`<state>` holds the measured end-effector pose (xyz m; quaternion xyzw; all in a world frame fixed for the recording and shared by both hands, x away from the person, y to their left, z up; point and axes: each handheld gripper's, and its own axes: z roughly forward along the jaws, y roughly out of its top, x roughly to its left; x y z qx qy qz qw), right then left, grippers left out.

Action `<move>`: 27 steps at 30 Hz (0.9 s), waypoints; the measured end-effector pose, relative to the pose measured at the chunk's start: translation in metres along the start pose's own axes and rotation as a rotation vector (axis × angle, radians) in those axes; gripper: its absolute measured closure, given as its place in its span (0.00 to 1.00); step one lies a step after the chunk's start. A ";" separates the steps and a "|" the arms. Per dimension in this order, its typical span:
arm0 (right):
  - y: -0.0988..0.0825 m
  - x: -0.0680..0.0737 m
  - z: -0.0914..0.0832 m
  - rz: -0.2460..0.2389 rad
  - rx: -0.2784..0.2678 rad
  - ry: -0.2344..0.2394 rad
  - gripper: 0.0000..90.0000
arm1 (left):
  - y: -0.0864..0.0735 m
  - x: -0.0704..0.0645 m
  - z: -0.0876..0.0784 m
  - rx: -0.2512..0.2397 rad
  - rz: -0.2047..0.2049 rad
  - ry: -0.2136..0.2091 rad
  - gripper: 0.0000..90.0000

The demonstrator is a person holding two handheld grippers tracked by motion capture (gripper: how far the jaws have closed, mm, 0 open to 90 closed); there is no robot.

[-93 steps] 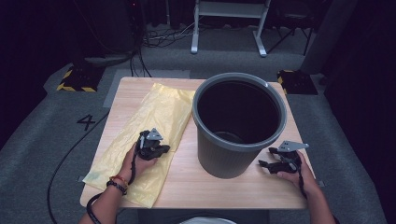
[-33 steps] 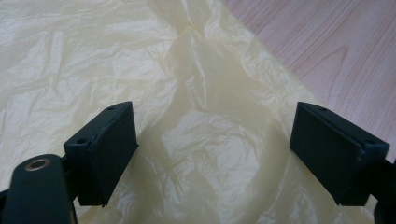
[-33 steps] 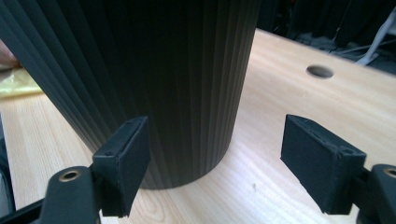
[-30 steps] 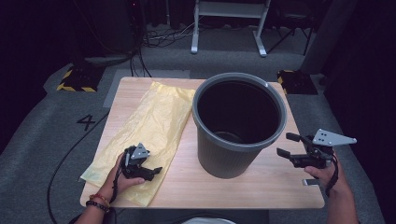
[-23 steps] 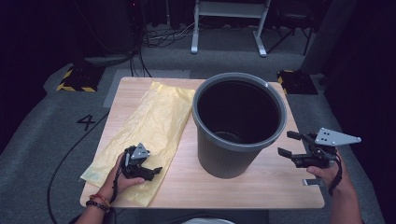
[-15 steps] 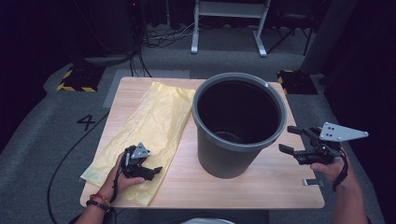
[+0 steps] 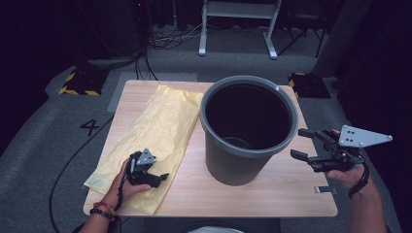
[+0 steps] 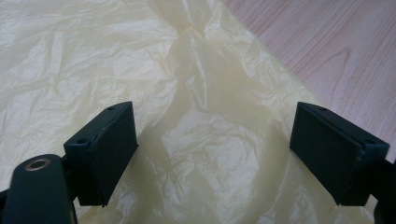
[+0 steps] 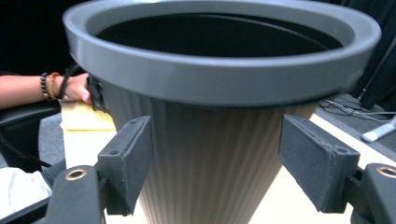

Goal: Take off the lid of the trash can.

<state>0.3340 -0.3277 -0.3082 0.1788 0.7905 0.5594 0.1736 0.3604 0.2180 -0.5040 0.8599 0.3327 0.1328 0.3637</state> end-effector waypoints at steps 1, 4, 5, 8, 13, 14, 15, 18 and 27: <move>0.006 0.004 0.000 -0.015 -0.003 0.006 0.30 | 0.000 0.000 0.000 0.000 0.000 0.000 0.16; 0.011 0.008 0.001 -0.026 -0.002 0.011 0.27 | 0.000 0.000 0.000 0.000 0.000 0.000 0.16; 0.014 0.009 0.002 -0.034 0.005 0.005 0.28 | 0.000 0.000 0.000 0.000 0.000 0.000 0.16; 0.020 0.011 0.000 -0.044 -0.001 0.011 0.31 | 0.000 0.000 0.000 0.000 -0.001 0.000 0.16; 0.032 0.016 0.000 -0.074 -0.004 0.013 0.29 | 0.000 0.000 0.000 0.002 0.000 -0.001 0.16; 0.032 0.016 0.000 -0.074 -0.004 0.013 0.29 | 0.000 0.000 0.000 0.000 0.000 0.000 0.16; 0.034 0.017 0.000 -0.076 -0.006 0.013 0.29 | 0.000 0.000 0.000 0.002 0.000 -0.001 0.16; 0.041 0.020 0.000 -0.097 -0.017 0.013 0.32 | 0.000 0.000 0.000 0.000 -0.001 0.000 0.16; 0.060 0.036 0.029 -0.160 0.082 0.170 0.39 | 0.000 0.000 0.000 0.002 -0.001 -0.001 0.16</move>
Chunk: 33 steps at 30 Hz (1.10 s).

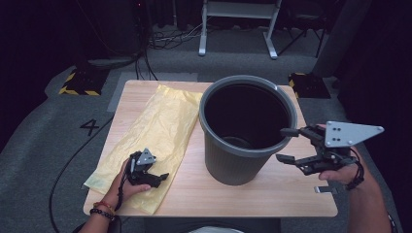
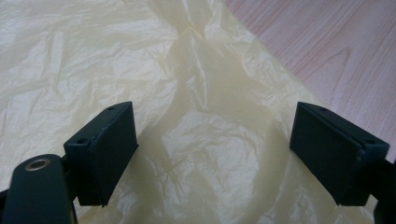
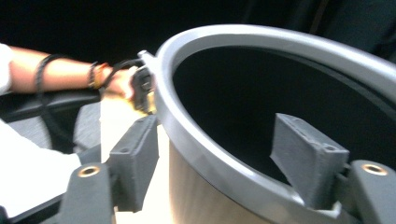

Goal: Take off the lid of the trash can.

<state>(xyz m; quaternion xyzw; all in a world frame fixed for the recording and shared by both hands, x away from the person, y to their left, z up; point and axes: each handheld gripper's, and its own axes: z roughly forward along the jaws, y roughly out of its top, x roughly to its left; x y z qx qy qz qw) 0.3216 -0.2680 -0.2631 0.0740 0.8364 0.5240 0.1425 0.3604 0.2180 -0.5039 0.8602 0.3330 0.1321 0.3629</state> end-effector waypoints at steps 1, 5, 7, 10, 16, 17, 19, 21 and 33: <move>0.005 -0.001 0.010 -0.002 0.035 0.042 0.44 | 0.000 0.000 0.000 0.000 0.000 0.000 0.16; 0.012 -0.007 0.029 0.018 0.103 0.116 0.55 | 0.000 0.000 0.000 0.000 0.000 0.000 0.16; 0.014 -0.008 0.033 0.017 0.123 0.128 0.57 | 0.000 0.000 0.000 0.000 0.000 0.000 0.16; 0.020 -0.009 0.042 0.017 0.159 0.193 0.69 | 0.000 0.000 0.000 0.000 0.000 0.000 0.16; 0.029 -0.007 0.051 -0.012 0.201 0.220 0.74 | 0.000 0.000 0.000 0.000 -0.001 0.000 0.16; 0.030 -0.007 0.052 -0.016 0.205 0.221 0.75 | 0.000 0.000 0.000 0.000 -0.001 0.000 0.16; 0.031 -0.006 0.053 -0.026 0.206 0.222 0.76 | 0.000 0.000 0.000 0.000 -0.001 0.000 0.16; 0.032 -0.005 0.054 -0.041 0.205 0.224 0.77 | 0.000 0.000 0.000 0.000 -0.001 -0.001 0.16; 0.043 0.000 0.067 -0.089 0.196 0.225 0.82 | 0.000 0.000 0.000 0.000 -0.001 0.000 0.16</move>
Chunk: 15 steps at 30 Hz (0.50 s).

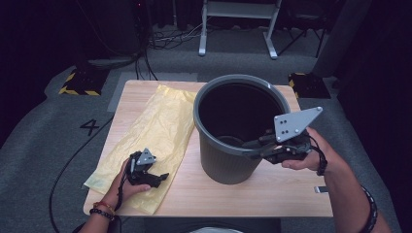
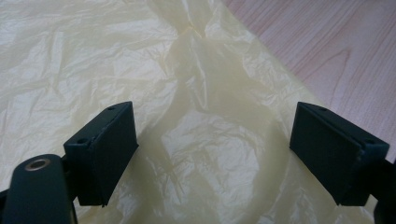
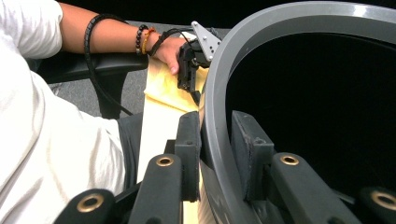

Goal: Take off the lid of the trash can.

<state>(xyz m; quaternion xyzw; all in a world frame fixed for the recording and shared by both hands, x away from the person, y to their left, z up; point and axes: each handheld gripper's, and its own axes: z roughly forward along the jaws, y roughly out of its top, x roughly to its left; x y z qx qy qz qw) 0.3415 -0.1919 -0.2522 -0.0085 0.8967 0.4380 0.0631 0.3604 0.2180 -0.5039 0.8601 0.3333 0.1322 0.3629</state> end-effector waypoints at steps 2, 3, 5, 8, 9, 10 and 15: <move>0.003 -0.001 0.003 -0.008 0.001 0.000 0.82 | 0.000 0.000 0.000 0.000 0.002 0.000 0.16; 0.005 -0.001 0.006 -0.019 0.002 -0.003 0.82 | 0.000 0.000 0.000 0.000 0.001 -0.001 0.16; 0.006 -0.002 0.008 -0.025 0.000 -0.001 0.82 | 0.000 0.000 0.000 0.001 0.002 0.000 0.16; 0.013 -0.003 0.016 -0.040 -0.005 -0.009 0.83 | 0.000 0.000 0.000 0.000 0.001 -0.001 0.16; 0.013 -0.003 0.016 -0.040 -0.005 -0.009 0.83 | 0.000 0.000 0.000 0.000 0.001 -0.001 0.16; 0.015 -0.003 0.018 -0.048 -0.003 -0.010 0.83 | 0.000 0.000 0.000 0.000 0.002 0.000 0.16; 0.023 0.000 0.026 -0.095 0.006 -0.031 0.84 | 0.000 0.000 0.000 0.000 0.001 -0.001 0.16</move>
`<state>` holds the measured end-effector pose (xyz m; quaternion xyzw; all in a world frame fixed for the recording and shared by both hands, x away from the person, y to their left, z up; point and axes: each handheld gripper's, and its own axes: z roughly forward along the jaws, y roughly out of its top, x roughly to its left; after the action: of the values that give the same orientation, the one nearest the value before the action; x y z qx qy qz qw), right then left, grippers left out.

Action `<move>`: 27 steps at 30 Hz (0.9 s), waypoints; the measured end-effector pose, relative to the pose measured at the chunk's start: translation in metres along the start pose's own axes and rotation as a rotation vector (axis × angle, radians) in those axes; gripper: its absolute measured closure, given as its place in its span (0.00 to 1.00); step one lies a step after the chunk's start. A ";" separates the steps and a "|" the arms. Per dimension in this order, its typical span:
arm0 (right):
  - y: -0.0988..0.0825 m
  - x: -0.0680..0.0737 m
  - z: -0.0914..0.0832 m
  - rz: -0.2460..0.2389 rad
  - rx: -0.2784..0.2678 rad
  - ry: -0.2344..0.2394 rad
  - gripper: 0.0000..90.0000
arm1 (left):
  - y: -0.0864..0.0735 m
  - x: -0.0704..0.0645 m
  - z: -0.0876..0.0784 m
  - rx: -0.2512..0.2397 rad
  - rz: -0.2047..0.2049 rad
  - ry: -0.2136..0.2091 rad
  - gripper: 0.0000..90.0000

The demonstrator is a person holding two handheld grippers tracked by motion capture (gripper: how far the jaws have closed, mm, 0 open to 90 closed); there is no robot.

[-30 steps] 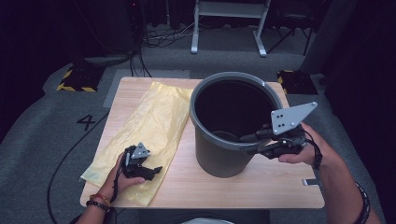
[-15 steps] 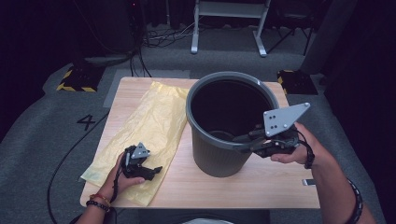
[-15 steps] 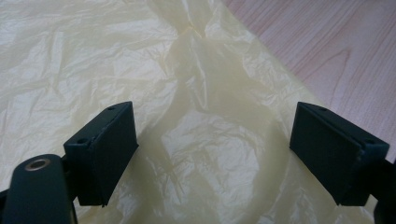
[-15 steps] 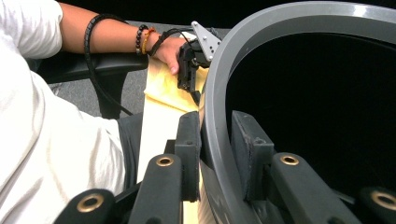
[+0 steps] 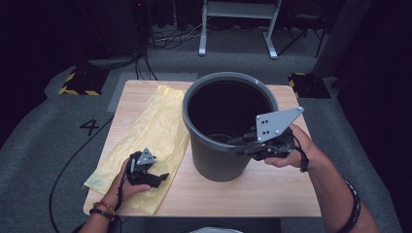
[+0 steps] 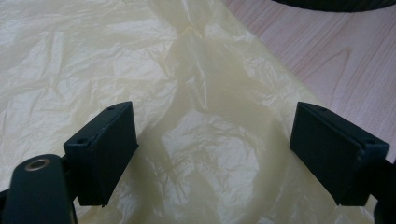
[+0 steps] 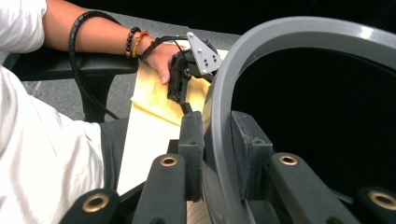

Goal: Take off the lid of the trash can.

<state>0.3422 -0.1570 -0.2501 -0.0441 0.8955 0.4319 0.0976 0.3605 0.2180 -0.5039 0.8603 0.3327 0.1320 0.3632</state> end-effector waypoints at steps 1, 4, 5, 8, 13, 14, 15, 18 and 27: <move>0.002 0.000 0.002 0.005 -0.005 0.005 0.84 | 0.000 0.000 0.000 0.000 0.000 0.001 0.16; 0.004 -0.002 -0.001 0.025 -0.043 0.019 0.87 | 0.000 0.000 0.000 0.000 0.000 0.000 0.16; 0.005 -0.003 -0.003 0.027 -0.048 0.020 0.87 | 0.000 0.000 0.000 0.000 0.000 0.001 0.16; 0.008 -0.003 -0.002 0.023 -0.028 0.026 0.87 | 0.000 0.000 0.000 0.000 0.000 0.001 0.16; 0.012 -0.004 -0.001 0.034 -0.014 0.035 0.87 | 0.000 0.000 0.000 0.000 0.000 0.000 0.16; 0.012 -0.006 0.002 0.055 0.002 0.050 0.80 | 0.000 0.000 0.000 0.000 0.000 0.001 0.16; 0.012 -0.006 0.002 0.055 0.002 0.050 0.80 | 0.000 0.000 0.000 0.000 0.000 0.000 0.16; 0.013 -0.007 0.012 0.066 0.068 0.053 0.72 | 0.000 0.000 0.000 0.000 0.000 0.001 0.16; 0.018 -0.010 0.030 0.076 0.161 0.089 0.79 | 0.000 0.000 0.000 0.000 0.000 0.001 0.16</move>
<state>0.3534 -0.1226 -0.2527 -0.0211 0.9318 0.3597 0.0445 0.3604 0.2179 -0.5039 0.8601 0.3329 0.1322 0.3631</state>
